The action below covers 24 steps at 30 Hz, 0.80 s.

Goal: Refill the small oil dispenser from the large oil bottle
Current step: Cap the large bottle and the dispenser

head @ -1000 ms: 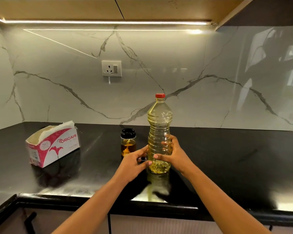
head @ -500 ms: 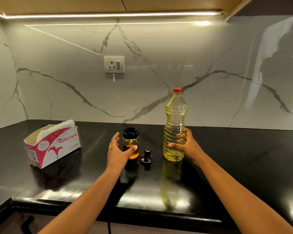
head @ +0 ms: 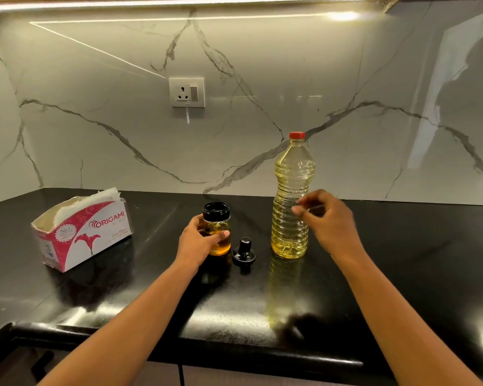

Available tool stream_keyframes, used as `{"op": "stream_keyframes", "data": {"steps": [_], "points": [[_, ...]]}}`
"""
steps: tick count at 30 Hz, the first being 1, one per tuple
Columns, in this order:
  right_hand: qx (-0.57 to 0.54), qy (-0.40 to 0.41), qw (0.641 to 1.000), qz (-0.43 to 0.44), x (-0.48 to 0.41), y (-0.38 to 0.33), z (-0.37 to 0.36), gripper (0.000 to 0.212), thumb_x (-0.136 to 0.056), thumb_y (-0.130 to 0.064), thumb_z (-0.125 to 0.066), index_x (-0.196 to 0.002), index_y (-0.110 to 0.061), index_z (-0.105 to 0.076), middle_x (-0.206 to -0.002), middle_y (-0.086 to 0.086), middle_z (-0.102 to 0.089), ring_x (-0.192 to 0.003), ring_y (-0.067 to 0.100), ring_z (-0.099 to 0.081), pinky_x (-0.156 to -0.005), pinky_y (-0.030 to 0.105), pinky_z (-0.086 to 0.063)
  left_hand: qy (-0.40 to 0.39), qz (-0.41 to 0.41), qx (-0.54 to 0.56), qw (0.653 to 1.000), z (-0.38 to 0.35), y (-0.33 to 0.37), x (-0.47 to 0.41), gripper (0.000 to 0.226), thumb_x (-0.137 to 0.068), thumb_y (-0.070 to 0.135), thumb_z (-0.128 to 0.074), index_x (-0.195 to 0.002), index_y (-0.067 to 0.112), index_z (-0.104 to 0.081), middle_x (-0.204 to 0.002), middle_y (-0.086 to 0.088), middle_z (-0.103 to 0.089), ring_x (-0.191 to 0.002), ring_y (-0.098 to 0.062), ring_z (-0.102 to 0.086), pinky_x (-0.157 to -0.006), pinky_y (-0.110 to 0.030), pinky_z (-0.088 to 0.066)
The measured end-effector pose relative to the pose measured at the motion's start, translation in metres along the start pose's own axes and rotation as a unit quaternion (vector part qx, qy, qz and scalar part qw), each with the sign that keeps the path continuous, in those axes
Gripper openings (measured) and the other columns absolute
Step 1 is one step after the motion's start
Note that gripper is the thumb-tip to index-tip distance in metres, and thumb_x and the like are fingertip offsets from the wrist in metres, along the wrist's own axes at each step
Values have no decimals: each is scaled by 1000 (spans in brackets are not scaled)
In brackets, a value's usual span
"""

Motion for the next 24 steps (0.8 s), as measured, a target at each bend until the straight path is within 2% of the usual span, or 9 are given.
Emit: {"op": "stream_keyframes", "data": {"steps": [1,3,6,9,14,19,22,24], "points": [[25,-51,998,16,4,-13,-17,14,-84,-25,-67,-96,-24,-58,-92,-8,-62,-83,5,-61,-67,14,-49,2,1,-2,1000,1,-2,-1,73,-66,26,-86,-129,24,-49,-121,2,-61,-112,-17,-57,-100,-39,-46],[100,-149,983,37,10,-22,-58,14,-87,-25,-64,-100,-24,-60,-93,-9,-63,-81,5,-61,-75,18,-50,4,-1,-7,1000,2,-4,-1,73,-63,29,-88,-126,25,-51,-120,1,-62,-111,-16,-58,-100,-41,-47],[233,-211,948,50,7,-8,-108,36,-87,-28,-62,-121,-22,-54,-112,-1,-59,-100,15,-57,-86,29,-47,3,-13,-11,1000,3,-4,0,70,-62,29,-88,-122,27,-52,-117,3,-64,-110,-16,-60,-99,-40,-48],[283,-255,924,40,2,12,-140,49,-87,-34,-62,-131,-20,-46,-122,6,-53,-111,23,-53,-91,33,-44,1,-24,-24,999,2,-1,0,70,-64,29,-88,-124,26,-52,-116,4,-63,-110,-15,-59,-99,-40,-48],[306,-265,914,37,-4,18,-151,35,-84,-28,-66,-116,-16,-56,-115,6,-63,-103,22,-59,-82,33,-48,1,-29,-40,999,3,-2,-3,71,-64,31,-87,-125,25,-51,-119,2,-62,-112,-17,-58,-100,-42,-47],[248,-211,945,33,-29,-9,-121,32,-85,-21,-67,-115,-17,-57,-117,7,-63,-104,22,-59,-89,33,-50,-11,-26,-28,999,1,-1,-3,70,-65,29,-87,-124,25,-51,-116,4,-61,-110,-16,-58,-99,-38,-47],[212,-178,958,72,-52,-44,-108,32,-87,-17,-65,-117,-16,-56,-119,9,-61,-106,22,-58,-92,38,-50,-19,-23,-24,999,-1,0,-2,70,-64,30,-88,-124,26,-51,-116,5,-62,-107,-14,-59,-96,-35,-48],[188,-183,959,105,-67,-66,-107,31,-87,-15,-64,-118,-14,-56,-118,8,-61,-104,19,-58,-87,33,-51,-23,-22,-24,999,-3,-1,-2,71,-63,31,-88,-124,26,-52,-115,5,-62,-107,-14,-60,-96,-36,-49]]}}
Point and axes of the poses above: each hand's wrist, its own x-axis away from the middle knuckle, its own z-axis out of the back of the hand, y = z × x, the point moved 9 cm from there along -x, towards the middle knuckle
